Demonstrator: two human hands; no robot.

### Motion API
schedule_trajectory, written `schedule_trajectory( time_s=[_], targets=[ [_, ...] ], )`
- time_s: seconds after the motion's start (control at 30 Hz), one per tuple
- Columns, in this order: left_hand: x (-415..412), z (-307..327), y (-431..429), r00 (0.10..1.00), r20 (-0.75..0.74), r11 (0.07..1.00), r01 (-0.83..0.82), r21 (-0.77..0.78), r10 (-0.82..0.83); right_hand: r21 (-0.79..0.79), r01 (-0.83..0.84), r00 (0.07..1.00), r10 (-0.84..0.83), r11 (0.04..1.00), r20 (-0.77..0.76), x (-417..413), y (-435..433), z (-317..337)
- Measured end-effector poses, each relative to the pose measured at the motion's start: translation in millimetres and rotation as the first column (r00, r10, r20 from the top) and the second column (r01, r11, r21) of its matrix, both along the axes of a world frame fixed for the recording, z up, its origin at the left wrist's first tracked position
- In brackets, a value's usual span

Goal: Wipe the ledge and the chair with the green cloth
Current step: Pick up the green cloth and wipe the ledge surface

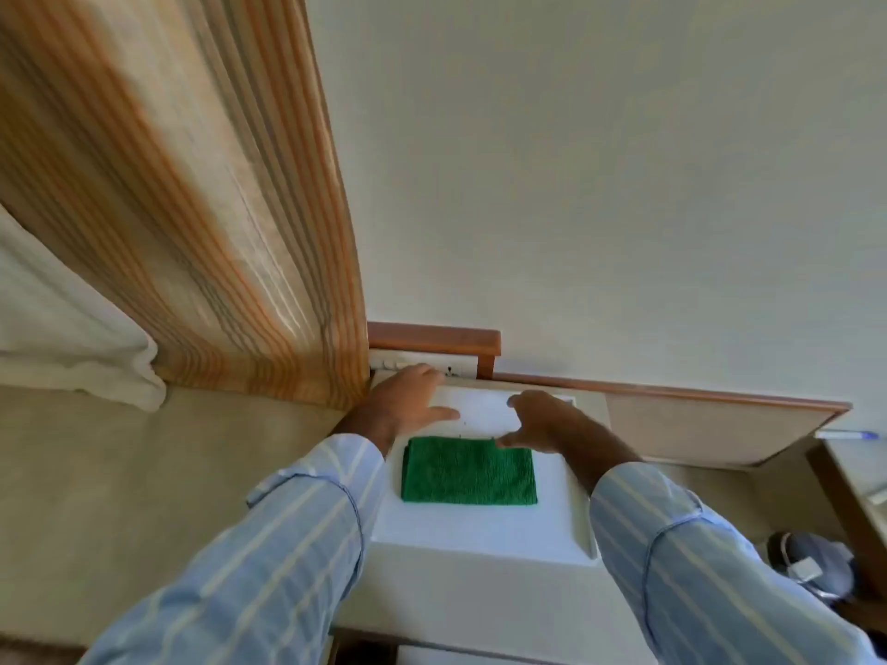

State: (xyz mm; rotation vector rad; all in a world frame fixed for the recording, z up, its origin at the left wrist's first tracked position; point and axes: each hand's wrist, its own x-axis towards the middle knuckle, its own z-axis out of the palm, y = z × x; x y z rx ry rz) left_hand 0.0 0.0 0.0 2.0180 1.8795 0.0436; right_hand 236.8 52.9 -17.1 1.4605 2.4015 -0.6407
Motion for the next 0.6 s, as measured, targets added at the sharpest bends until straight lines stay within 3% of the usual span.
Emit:
schedule_trajectory(
  time_s=[0.1, 0.2, 0.47, 0.6],
  targets=[
    [0, -35, -17, 0.998, -0.058, 0.987, 0.012, -0.162, -0.021, -0.065, -0.003, 0.995, 0.01, 0.998, 0.102, -1, -15, -28],
    [1, -60, -32, 0.997, -0.07, 0.976, -0.023, -0.215, 0.008, -0.041, 0.034, 0.996, -0.031, 0.999, 0.089, -2, -26, -41],
    [10, -70, -26, 0.964, 0.112, 0.923, -0.194, -0.332, 0.243, -0.136, 0.093, 0.994, -0.083, 0.986, 0.078, -11, -22, -42],
    [-10, -50, -25, 0.902, 0.267, 0.923, -0.266, -0.278, 0.341, -0.144, 0.089, 0.996, -0.091, 0.986, -0.007, -14, -8, -15]
  ],
)
